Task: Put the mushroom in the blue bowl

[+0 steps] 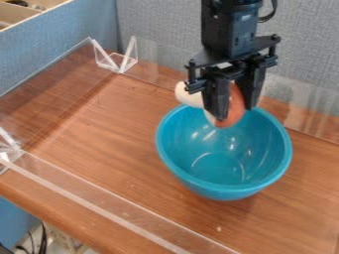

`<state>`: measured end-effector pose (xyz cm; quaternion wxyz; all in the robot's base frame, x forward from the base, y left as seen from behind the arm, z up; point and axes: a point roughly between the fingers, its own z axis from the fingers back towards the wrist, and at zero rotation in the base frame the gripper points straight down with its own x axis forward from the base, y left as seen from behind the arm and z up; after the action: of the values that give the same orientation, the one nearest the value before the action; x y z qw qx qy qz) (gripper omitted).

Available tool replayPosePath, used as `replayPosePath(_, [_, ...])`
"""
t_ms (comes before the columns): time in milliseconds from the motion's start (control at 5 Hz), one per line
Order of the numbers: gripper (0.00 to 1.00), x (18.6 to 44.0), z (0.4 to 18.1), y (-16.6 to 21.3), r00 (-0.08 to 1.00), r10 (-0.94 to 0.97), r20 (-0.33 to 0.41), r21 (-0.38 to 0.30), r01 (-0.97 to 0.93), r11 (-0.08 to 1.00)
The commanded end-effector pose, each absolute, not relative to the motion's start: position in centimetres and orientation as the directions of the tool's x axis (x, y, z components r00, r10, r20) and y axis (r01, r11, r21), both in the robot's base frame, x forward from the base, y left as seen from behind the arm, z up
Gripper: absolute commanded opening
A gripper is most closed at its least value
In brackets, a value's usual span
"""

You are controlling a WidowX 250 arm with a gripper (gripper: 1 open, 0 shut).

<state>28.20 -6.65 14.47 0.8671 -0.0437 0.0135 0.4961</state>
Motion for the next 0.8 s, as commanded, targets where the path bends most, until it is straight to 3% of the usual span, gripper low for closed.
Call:
replayPosePath(0, [0.00,28.4,16.7,-6.2,0.483,0.874,-0.045,-0.132,-0.870,0.474])
replayPosePath(200, [0.00,28.8,15.6,-6.5,0.490,0.871,-0.049,-0.115,-0.869,0.482])
replayPosePath(600, [0.00,29.1,11.5,-8.1,0.603,0.795,-0.063,-0.079,-0.797,0.599])
